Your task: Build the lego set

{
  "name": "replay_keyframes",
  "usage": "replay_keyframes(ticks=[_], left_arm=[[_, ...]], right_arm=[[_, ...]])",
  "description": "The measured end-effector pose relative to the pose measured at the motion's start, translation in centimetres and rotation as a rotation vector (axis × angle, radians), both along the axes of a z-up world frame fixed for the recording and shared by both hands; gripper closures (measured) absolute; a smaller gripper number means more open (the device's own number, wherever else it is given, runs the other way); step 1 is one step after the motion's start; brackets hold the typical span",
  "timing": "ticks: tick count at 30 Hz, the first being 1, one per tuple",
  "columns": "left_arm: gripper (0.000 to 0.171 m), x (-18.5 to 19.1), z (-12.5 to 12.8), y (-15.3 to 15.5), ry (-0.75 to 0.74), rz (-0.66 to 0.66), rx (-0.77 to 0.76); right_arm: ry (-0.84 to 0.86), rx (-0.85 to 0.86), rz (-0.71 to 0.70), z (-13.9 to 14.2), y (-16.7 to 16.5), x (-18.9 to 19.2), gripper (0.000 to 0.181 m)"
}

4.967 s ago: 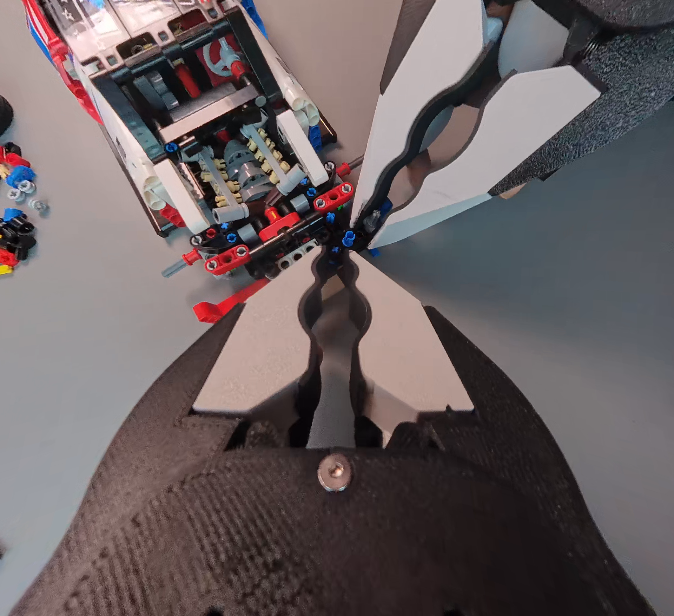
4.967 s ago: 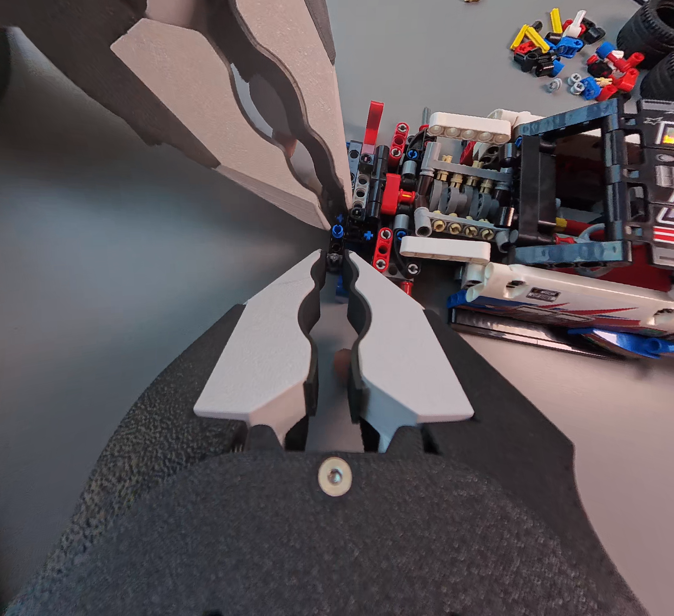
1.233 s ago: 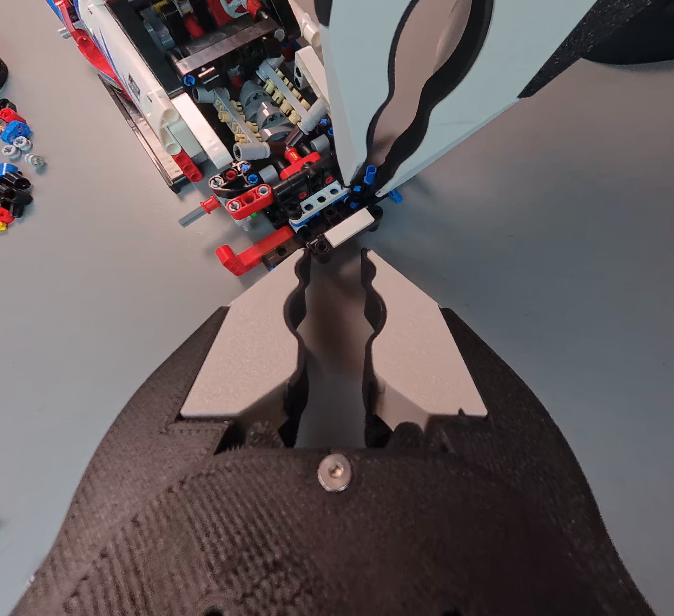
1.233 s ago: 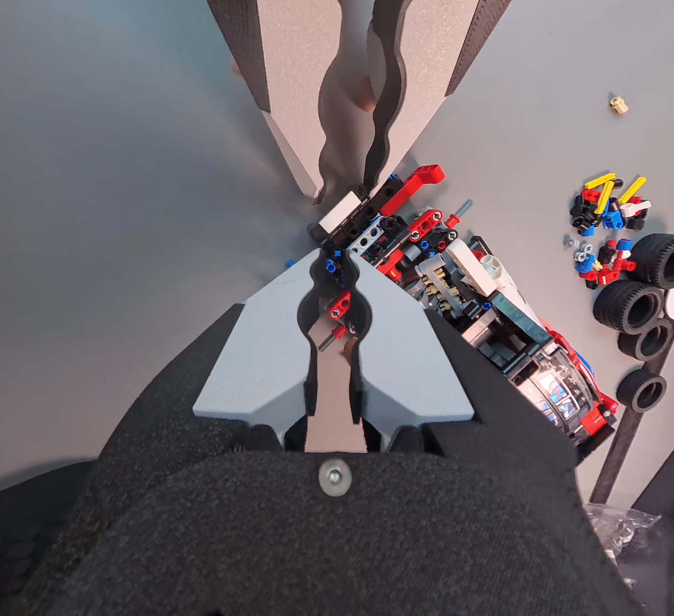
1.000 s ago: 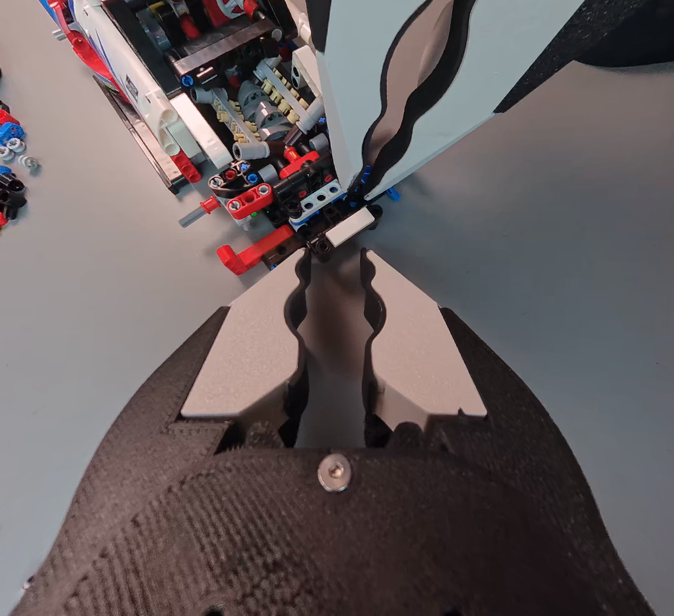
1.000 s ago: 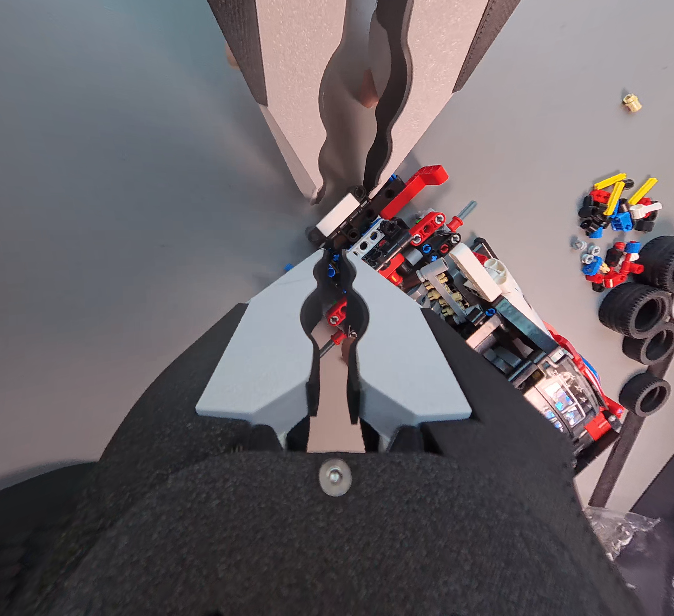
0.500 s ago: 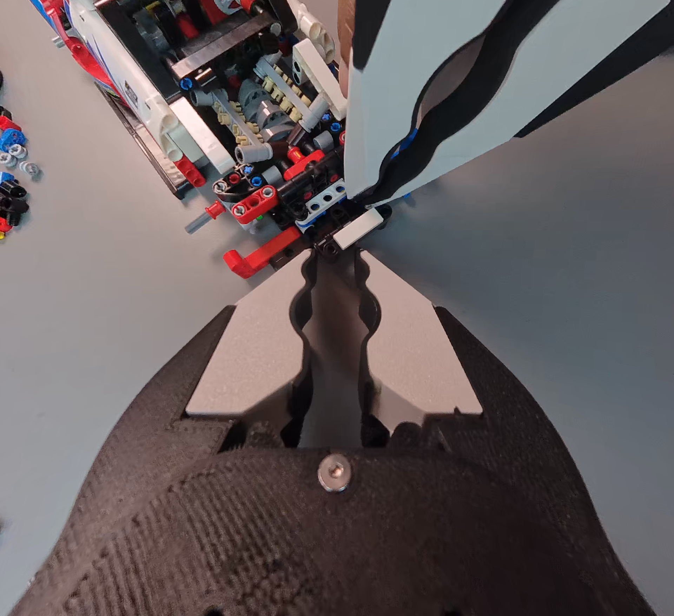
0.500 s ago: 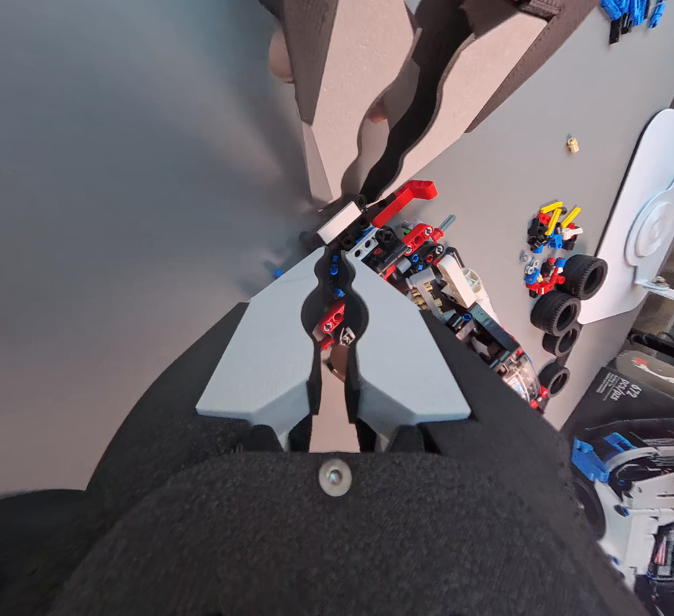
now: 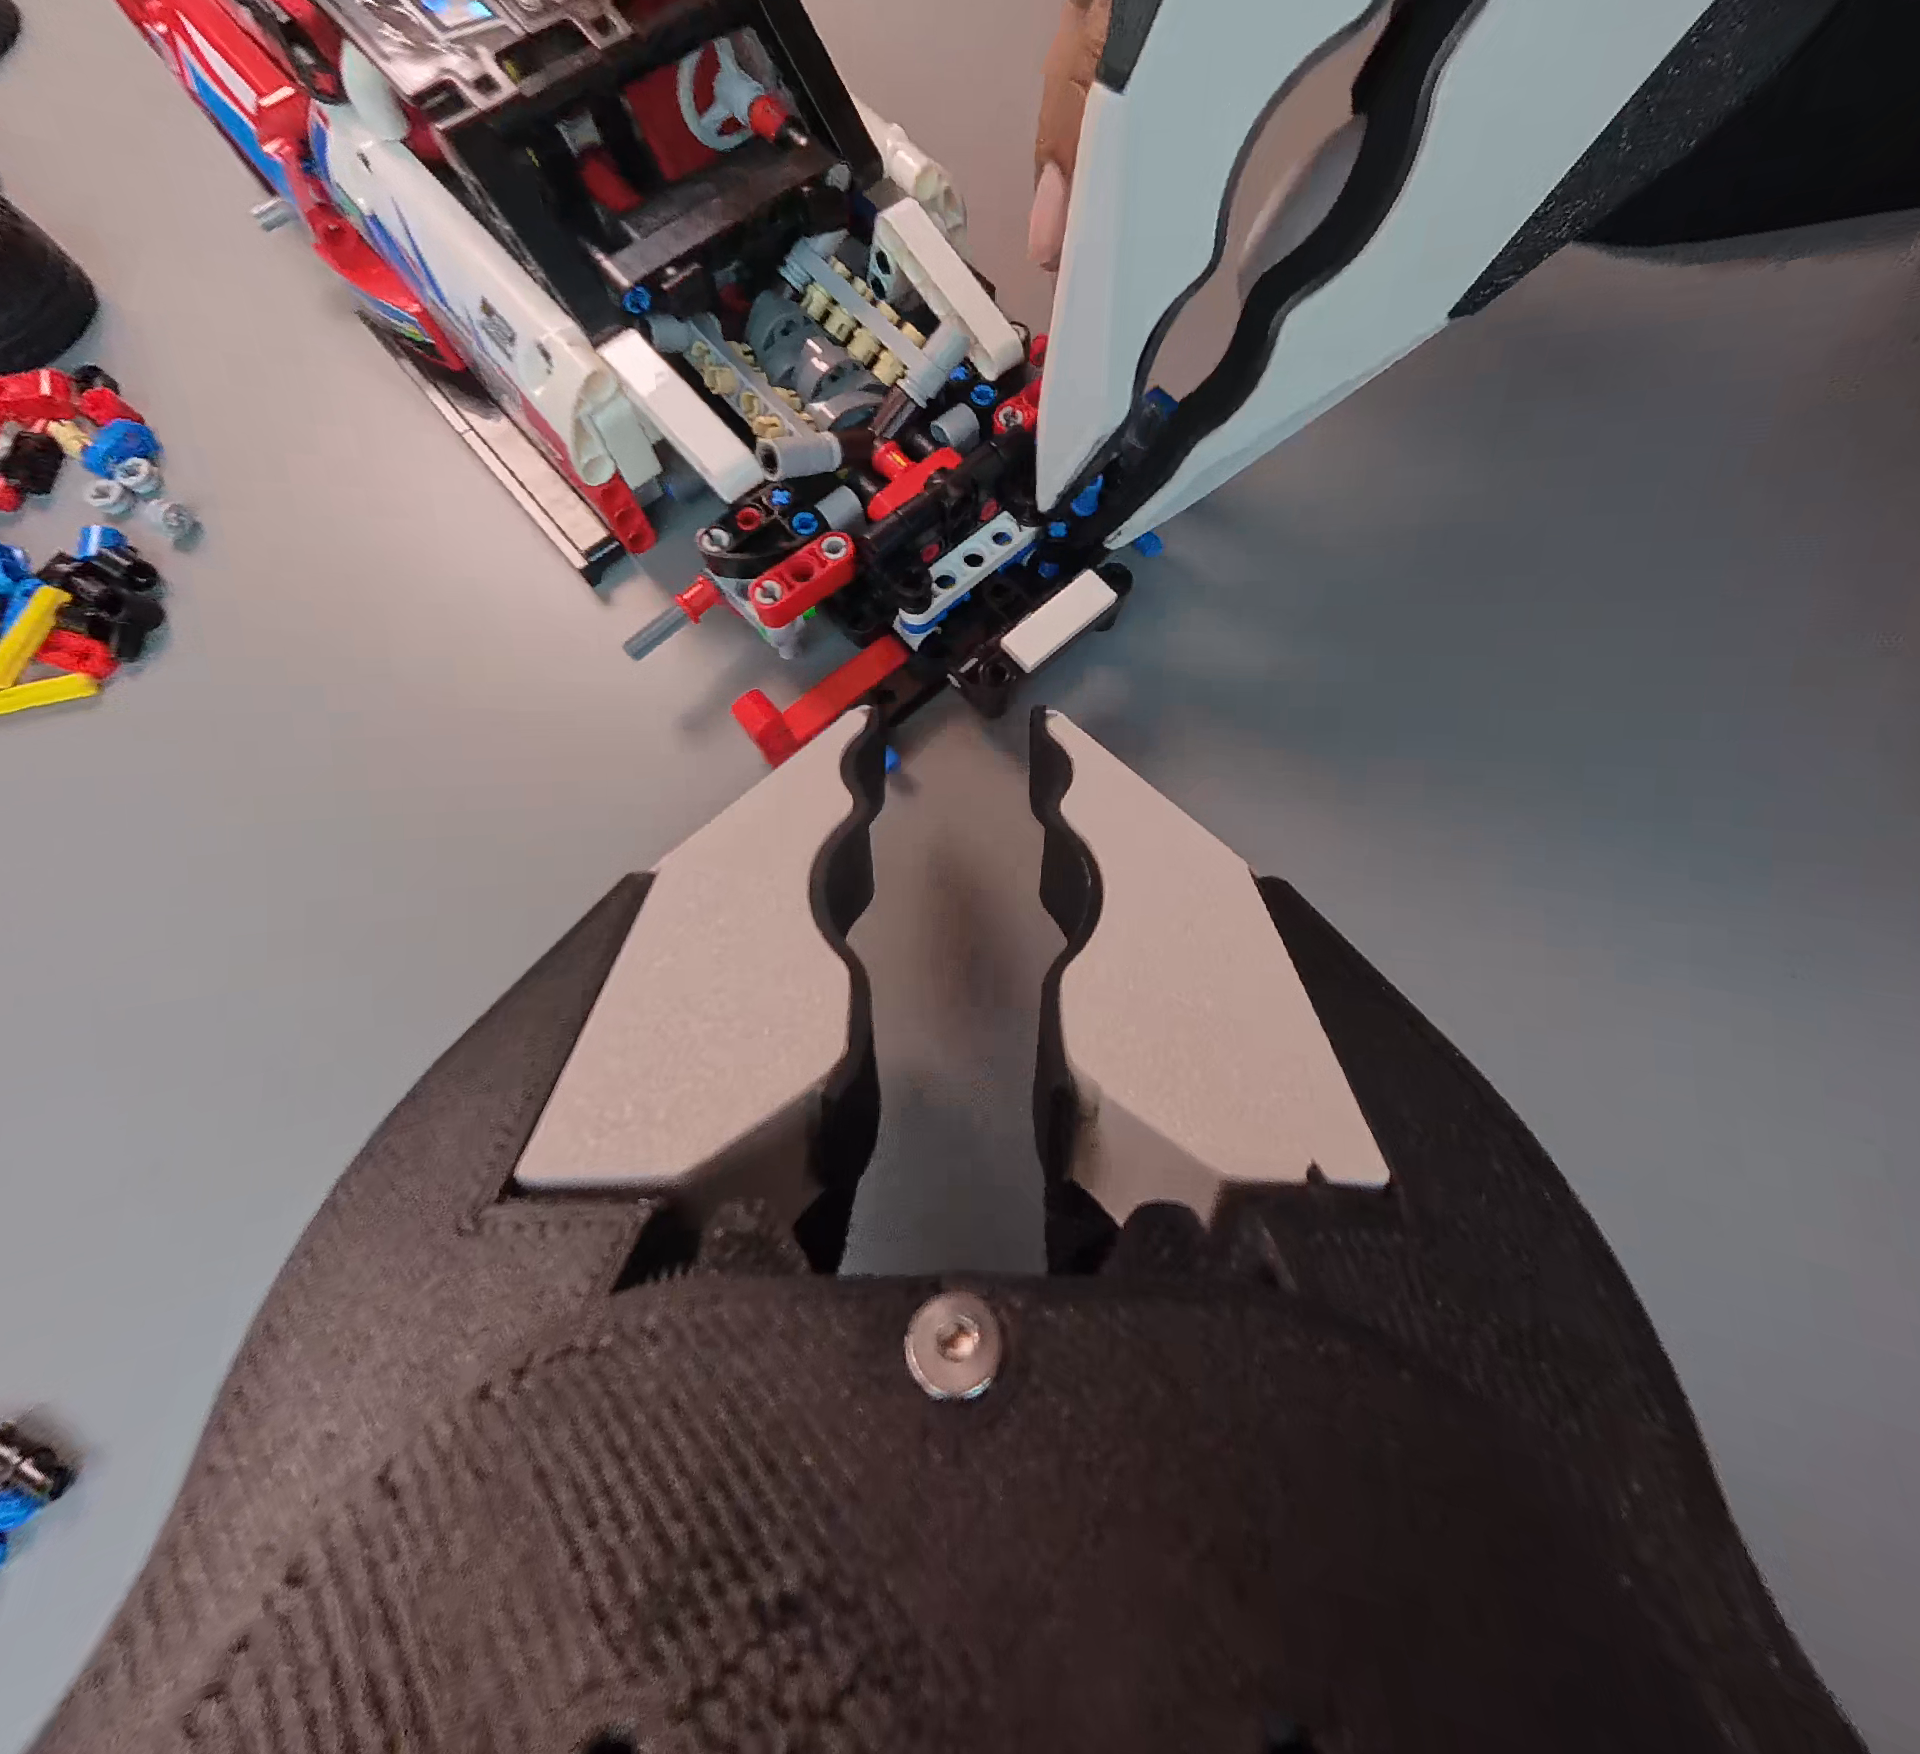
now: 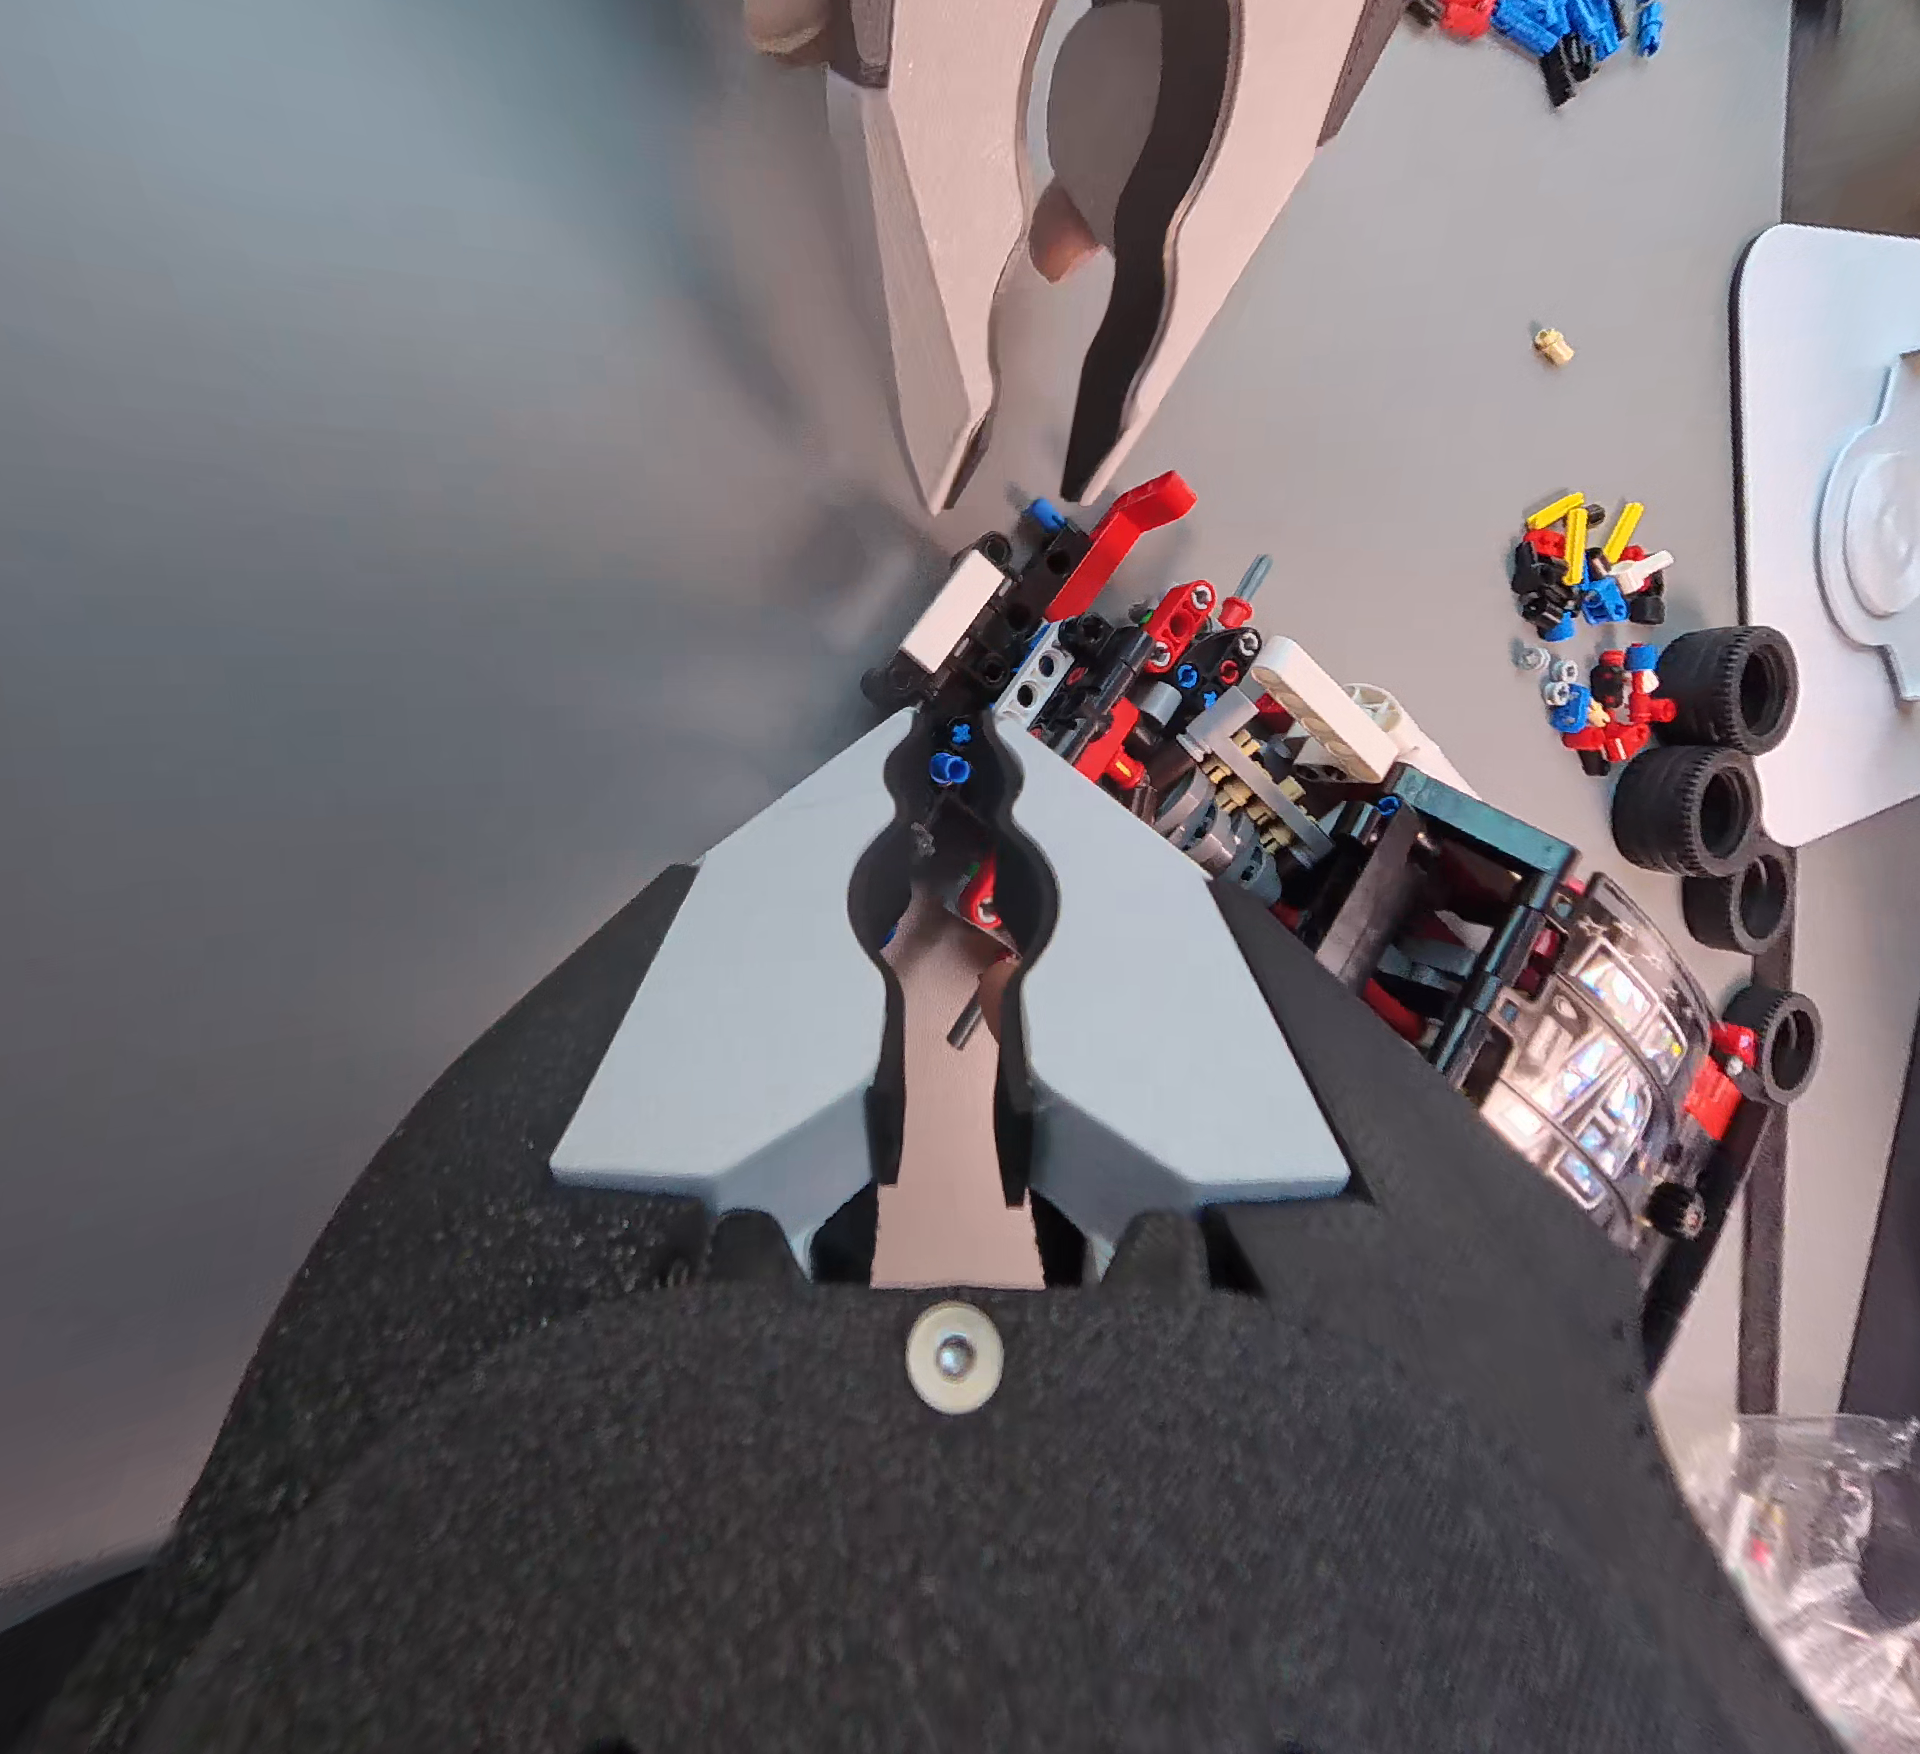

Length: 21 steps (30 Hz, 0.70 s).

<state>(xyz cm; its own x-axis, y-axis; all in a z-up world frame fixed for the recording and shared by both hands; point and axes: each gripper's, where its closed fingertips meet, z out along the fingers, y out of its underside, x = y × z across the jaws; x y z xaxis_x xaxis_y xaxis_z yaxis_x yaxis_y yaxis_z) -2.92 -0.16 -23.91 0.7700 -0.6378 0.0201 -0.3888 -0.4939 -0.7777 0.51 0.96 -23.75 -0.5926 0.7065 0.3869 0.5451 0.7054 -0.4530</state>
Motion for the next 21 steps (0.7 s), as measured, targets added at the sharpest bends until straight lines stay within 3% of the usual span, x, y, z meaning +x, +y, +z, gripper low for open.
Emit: replay_keyframes(ticks=[4, 8, 21], left_arm=[[0.131, -1.5, -0.2, 1.1, 0.048, 0.051, 0.052], [0.12, -1.0, -1.1, 1.7, 0.093, 0.017, 0.041], [0.132, 1.5, -1.3, 0.2, 0.089, -0.065, 0.016]], right_arm=[[0.01, -0.086, -0.047, 1.1, 0.0, 0.4, 0.172], [0.008, -0.115, -0.096, 1.0, 0.0, 0.6, 0.172], [-0.016, -0.097, -0.112, 0.2, 0.4, 3.0, 0.175]])
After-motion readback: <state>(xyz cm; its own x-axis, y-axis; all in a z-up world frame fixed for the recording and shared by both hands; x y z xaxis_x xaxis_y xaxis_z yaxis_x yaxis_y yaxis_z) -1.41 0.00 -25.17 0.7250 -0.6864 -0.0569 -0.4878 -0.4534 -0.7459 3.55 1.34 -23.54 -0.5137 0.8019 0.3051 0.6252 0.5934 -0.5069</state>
